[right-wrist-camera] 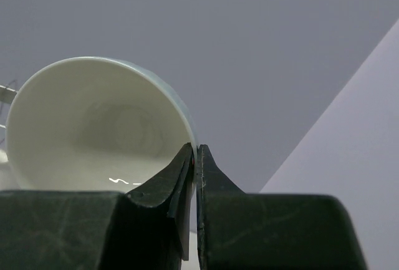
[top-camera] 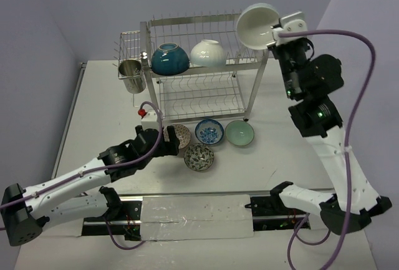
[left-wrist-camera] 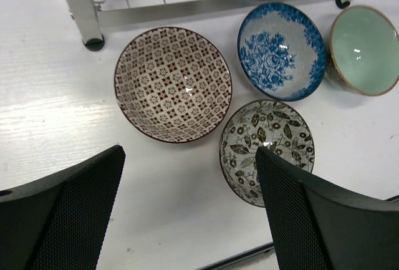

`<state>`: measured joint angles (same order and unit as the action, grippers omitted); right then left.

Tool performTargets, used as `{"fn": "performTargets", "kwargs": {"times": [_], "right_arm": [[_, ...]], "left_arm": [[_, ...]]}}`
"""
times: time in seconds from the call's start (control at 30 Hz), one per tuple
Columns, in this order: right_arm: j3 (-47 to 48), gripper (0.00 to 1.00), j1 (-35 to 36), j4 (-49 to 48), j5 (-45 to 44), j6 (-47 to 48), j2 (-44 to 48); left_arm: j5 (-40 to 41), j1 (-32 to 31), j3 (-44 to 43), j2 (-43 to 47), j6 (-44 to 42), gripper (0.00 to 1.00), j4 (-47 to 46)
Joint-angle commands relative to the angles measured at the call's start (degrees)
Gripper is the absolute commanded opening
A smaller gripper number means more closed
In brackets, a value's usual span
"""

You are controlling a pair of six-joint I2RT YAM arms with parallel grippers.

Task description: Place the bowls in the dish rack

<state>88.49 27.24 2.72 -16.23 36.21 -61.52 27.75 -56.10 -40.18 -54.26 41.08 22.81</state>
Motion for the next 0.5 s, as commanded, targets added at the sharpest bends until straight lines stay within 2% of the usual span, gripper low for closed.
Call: {"fn": "performTargets", "kwargs": {"times": [0.0,0.07,0.23,0.47], "right_arm": [[1.34,0.00,0.53,-19.32,1.64,10.53,-2.55],[0.29,0.00,0.53,-25.55,1.38,13.18,-4.91],[-2.70,0.00,0.44,-34.17,1.81,21.35,-8.44],[-11.67,0.00,0.27,-50.26,3.57,29.44,-12.48]], "left_arm": [[2.48,0.46,1.07,3.19,1.37,0.92,2.15],[3.10,0.64,1.60,4.51,2.16,0.92,3.12],[4.77,0.90,2.48,6.36,3.48,0.92,5.23],[6.96,1.08,2.66,8.38,4.10,0.92,7.07]]}}
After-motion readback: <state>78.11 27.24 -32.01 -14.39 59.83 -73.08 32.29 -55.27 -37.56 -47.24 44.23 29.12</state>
